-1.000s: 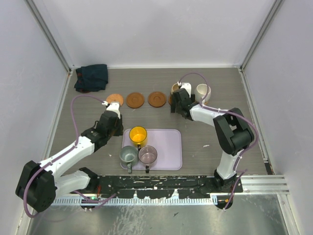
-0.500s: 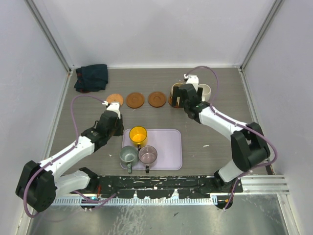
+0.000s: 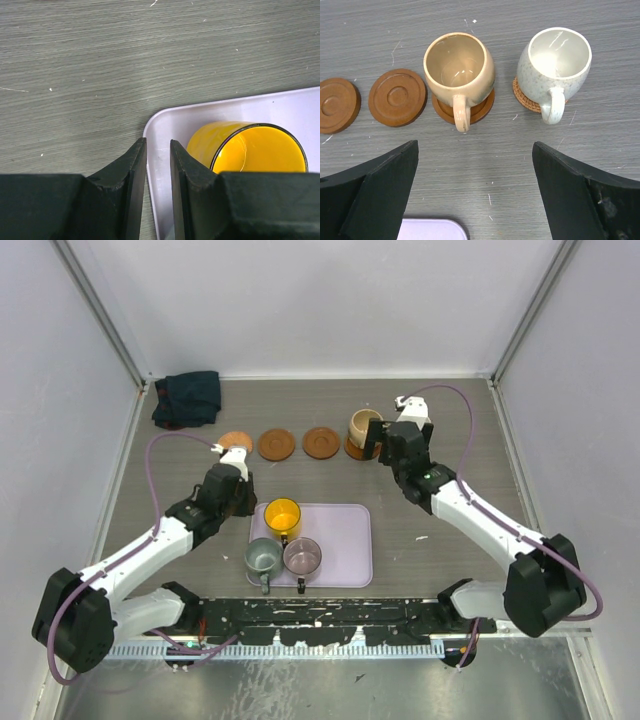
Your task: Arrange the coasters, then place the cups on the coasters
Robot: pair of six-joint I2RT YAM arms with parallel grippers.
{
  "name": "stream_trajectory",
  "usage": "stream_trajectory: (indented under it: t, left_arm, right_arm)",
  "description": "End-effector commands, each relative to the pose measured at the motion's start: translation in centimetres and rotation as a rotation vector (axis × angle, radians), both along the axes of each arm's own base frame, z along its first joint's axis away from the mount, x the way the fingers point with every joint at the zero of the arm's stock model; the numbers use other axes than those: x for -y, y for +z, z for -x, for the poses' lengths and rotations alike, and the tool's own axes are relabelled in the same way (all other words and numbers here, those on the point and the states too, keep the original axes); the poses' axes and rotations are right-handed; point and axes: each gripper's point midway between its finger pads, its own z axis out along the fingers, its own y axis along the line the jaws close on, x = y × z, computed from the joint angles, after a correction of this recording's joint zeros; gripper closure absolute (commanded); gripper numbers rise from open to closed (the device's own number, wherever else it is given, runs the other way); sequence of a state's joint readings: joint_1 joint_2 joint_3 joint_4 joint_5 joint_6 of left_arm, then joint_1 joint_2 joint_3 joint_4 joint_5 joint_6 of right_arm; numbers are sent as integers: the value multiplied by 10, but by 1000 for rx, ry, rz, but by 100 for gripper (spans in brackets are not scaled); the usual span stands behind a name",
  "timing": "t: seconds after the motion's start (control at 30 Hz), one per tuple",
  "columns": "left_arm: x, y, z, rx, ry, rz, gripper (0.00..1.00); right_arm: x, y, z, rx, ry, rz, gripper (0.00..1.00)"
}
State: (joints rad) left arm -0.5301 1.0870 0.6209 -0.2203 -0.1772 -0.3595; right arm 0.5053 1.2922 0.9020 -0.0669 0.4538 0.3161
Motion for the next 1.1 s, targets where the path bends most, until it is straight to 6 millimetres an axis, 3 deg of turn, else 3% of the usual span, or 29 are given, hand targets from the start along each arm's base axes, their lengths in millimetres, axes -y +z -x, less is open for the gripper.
stream_trajectory:
  t: [0.0,0.17,0.33,0.5,0.53,0.67,0.73,0.93,1.0,1.07]
  left_arm:
    - [13,26,-13,73,-13,67,73]
    - [14,26,-14,72,-12,73,73]
    - [14,24,-14,69,-14,70,74]
    - [13,24,-12,71,-9,69,74]
    - [13,25,-12,73,-10,70,74]
    - [11,25,-11,76,-7,71,74]
    - [10,25,-9,76,-7,71,74]
    - [4,24,-7,83,9,55,74]
    - [2,23,-7,85,13,46,74]
    - [0,22,-7,84,17,38,73]
  right_arm:
    - [3,17,2,49,-6,-1,0]
    - [3,12,-2,40,-16,13,0]
    - [-1,15,-18,42,-24,54,6]
    - [-15,24,-47,19,-19,92,2]
    - [-16,33,-55,30,-30,93,0]
    - [-16,39,-81,35,-81,121,2]
    - [-15,41,-95,38,-102,126,10]
    - [-8,31,-130,-12,-129,133,57]
    - [-6,18,-136,-56,-134,129,65]
    - [-7,11,-134,-80,-127,118,64]
